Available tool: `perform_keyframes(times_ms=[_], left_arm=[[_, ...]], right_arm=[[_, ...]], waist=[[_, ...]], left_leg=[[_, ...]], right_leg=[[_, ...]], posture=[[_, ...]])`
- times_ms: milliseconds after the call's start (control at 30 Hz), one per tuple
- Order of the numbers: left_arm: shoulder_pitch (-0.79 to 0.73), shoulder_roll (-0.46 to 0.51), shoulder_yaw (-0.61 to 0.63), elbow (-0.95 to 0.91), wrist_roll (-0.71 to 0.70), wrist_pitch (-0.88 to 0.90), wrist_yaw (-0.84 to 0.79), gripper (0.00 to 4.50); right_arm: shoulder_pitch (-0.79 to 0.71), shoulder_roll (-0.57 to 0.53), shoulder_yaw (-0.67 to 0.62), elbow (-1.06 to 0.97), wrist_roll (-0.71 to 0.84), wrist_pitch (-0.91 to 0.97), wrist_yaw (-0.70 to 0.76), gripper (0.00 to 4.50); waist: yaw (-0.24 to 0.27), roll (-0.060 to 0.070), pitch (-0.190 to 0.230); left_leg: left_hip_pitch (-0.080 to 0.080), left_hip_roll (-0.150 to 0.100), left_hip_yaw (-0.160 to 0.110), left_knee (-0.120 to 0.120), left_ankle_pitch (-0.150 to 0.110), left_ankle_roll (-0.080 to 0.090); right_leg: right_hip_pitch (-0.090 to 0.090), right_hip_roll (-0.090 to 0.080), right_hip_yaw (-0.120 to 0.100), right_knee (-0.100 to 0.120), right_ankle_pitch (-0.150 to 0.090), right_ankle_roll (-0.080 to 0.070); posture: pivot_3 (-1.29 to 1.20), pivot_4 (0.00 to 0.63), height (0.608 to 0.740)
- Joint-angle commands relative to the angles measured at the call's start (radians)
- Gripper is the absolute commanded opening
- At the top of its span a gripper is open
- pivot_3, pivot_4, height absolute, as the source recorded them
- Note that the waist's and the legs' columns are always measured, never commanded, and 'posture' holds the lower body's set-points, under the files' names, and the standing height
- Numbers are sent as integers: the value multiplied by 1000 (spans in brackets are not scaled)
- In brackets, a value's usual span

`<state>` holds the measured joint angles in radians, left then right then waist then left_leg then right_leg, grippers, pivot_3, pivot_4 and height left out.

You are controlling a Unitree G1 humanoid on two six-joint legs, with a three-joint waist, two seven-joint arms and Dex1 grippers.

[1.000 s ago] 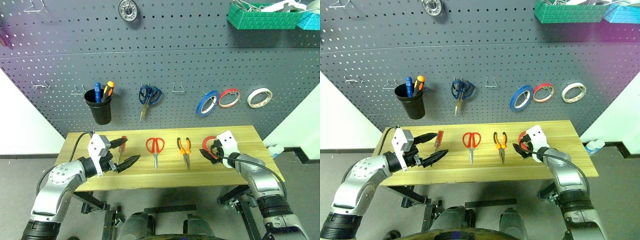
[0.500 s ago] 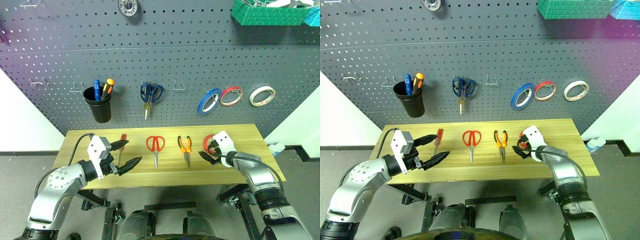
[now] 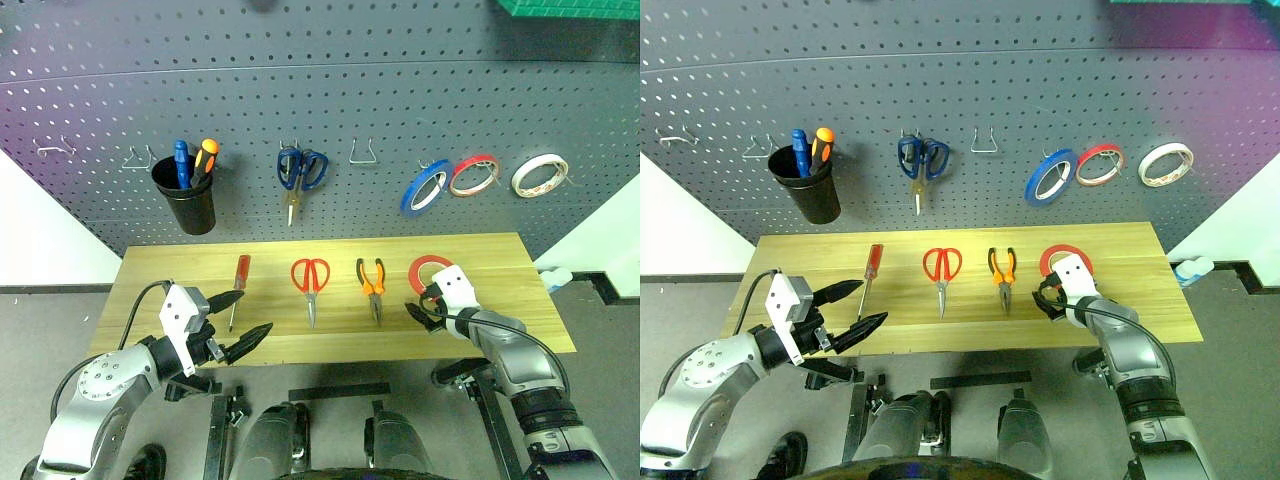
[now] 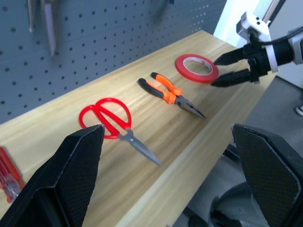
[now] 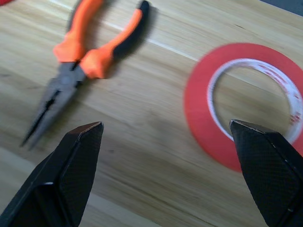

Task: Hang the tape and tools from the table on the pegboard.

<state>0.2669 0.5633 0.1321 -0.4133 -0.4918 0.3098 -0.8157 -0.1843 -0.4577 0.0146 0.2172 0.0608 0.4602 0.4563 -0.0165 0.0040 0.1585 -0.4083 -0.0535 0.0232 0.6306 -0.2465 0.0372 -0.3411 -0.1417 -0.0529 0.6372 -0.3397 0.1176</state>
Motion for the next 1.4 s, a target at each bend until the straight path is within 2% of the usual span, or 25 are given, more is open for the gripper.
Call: perform_keyframes(times_ms=[33,467,1133,1233,1400], left_arm=[[0,-2,8,-2,-2,-41,-17,4486],[-9,-11,6,95,25,-136,-59,4486],[46,-2,26,-13,-6,-95,-12,4486],[47,5,31,-37,-21,-84,-17,4500],[41,26,39,-70,-58,-61,-39,4500]], right_arm=[[-20,-2,-17,-17,0,17,-11,4500],[-175,40,8,234,-29,-43,-23,4500],[-278,42,23,429,-54,-60,4,4500],[-271,38,32,428,-64,-60,12,3929],[-261,37,37,421,-78,-57,12,2221]], waist=[[-1,0,5],[-1,1,18],[3,0,38],[3,-1,39],[2,-1,39]], left_leg=[[0,0,0,0,0,0],[0,0,0,-2,0,0],[-1,0,0,-2,-1,0],[-1,0,0,-2,-1,-2],[-1,0,0,-2,0,-3]], right_leg=[[0,0,0,-1,0,0],[1,0,-2,-5,2,3],[2,0,-3,-6,3,4],[2,0,-3,-7,3,5],[2,1,-3,-7,4,5]], posture=[[-32,179,740],[-9,178,740],[30,195,740],[26,192,740],[22,187,740]])
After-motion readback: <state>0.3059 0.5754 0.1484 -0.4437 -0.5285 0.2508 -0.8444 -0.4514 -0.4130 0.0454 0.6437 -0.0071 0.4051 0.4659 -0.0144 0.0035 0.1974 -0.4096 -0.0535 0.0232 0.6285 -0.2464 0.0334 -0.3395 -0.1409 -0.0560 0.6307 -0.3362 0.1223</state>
